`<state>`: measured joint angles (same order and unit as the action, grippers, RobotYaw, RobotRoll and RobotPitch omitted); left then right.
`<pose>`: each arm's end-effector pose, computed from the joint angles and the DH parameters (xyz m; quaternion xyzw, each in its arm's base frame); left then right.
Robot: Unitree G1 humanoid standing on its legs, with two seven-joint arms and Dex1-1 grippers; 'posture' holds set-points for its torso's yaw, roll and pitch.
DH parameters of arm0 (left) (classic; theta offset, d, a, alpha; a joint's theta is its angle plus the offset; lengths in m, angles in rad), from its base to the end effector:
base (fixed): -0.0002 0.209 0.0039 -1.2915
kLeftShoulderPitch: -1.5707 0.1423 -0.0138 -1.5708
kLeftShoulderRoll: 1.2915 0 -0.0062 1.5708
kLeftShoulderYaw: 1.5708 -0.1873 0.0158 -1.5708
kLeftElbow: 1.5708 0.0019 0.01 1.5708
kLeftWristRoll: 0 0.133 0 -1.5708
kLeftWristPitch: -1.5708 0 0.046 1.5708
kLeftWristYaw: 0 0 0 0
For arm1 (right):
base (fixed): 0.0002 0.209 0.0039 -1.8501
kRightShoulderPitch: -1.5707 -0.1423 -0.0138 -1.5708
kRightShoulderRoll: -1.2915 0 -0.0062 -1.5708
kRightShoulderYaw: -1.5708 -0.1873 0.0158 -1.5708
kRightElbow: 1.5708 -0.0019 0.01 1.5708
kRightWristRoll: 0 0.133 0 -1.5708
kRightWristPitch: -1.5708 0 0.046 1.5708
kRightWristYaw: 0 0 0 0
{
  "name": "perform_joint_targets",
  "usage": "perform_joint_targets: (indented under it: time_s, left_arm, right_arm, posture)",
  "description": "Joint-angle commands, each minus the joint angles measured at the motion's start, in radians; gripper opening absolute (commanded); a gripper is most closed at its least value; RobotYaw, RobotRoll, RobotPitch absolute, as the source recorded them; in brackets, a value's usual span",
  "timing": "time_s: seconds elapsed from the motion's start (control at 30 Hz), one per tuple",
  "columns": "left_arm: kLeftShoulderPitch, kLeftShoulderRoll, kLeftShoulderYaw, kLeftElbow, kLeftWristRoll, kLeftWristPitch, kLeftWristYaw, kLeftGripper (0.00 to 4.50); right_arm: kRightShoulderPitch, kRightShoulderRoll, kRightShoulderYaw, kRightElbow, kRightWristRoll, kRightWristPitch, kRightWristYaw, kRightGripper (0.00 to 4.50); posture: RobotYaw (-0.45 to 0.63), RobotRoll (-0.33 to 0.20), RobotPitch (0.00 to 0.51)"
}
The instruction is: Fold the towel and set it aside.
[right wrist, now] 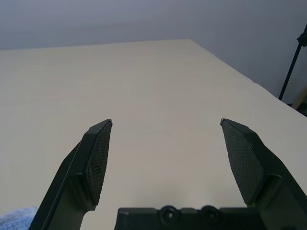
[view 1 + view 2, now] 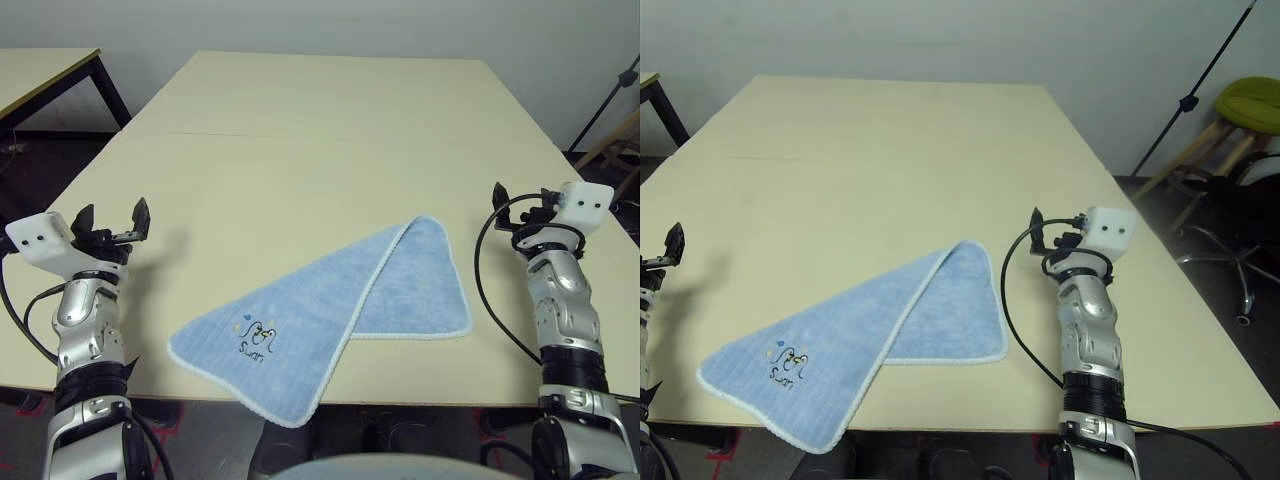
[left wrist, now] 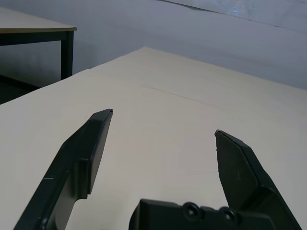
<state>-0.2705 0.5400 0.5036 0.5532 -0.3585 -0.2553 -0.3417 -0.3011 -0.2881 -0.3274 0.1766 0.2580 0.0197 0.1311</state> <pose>0.2120 0.3503 0.0883 0.0349 -0.1060 0.1298 0.9852 0.2473 -0.2541 0.0962 0.0191 -0.0939 -0.0720 0.9928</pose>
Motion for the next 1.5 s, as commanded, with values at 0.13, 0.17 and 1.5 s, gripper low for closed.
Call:
perform_joint_targets:
  time_s: [0.13,0.17,1.5]
  left_arm:
    - [0.044,-0.031,-0.013,-0.107,-0.014,0.051,0.005,4.49]
    - [0.048,-0.03,-0.017,-0.126,-0.016,0.061,-0.004,4.49]
    - [0.341,0.243,-0.241,-1.019,-0.449,0.844,-0.578,4.49]
  right_arm:
    - [-0.013,-0.024,0.007,-0.051,0.017,0.057,0.026,4.5]
    - [-0.025,-0.036,0.01,-0.056,0.019,0.073,0.037,4.5]
    - [-0.723,-0.308,0.691,1.126,-0.569,0.124,0.869,4.5]
  posture:
    - [0.12,0.0,0.038]
    - [0.13,0.0,0.035]
    - [0.4,0.0,0.025]
